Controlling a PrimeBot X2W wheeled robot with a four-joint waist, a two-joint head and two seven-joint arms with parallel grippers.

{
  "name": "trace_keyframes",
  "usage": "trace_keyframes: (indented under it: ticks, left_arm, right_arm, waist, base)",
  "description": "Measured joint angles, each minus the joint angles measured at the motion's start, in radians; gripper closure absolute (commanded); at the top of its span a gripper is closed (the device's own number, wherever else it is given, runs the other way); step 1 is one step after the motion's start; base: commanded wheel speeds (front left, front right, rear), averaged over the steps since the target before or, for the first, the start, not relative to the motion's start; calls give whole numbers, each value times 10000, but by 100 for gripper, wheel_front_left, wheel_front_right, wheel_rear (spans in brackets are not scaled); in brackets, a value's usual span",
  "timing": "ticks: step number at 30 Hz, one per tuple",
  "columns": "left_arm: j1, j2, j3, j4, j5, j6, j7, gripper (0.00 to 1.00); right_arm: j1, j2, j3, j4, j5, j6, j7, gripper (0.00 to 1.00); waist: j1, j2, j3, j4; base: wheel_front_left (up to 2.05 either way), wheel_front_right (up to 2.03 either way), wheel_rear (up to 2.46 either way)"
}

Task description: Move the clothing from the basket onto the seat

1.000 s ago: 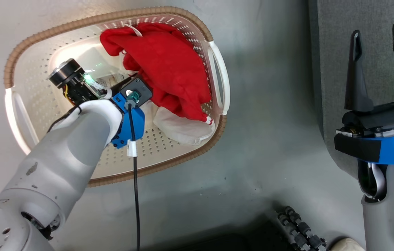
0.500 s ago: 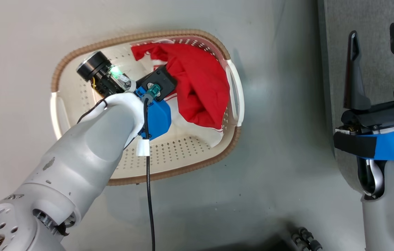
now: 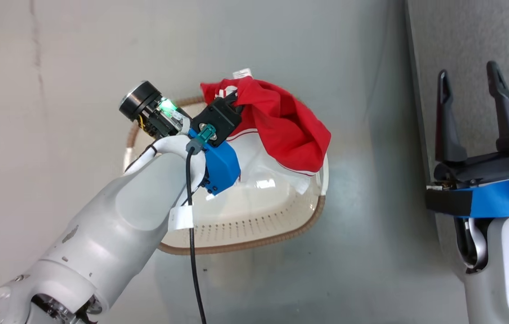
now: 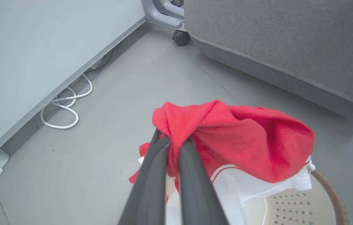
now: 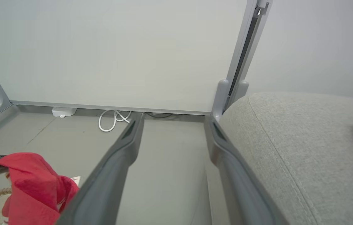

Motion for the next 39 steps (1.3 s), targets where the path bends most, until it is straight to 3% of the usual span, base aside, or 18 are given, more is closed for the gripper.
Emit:
trace_keyframes:
  ticks: [21, 39]
  left_arm:
    - [1440, -42, 2656, -2286, 1160, -188, 0, 100]
    - [2069, -355, 2861, -2759, 1421, -366, 0, 100]
  right_arm:
    - [1250, 0, 188, 650, 192, 0, 0, 0]
    - [2501, 0, 213, 1095, 732, 0, 0, 0]
  waist:
    - [-1, 0, -3300, 299]
    - [-1, 1, -5670, 309]
  base:
    - [0, 0, 0]
    - [0, 0, 0]
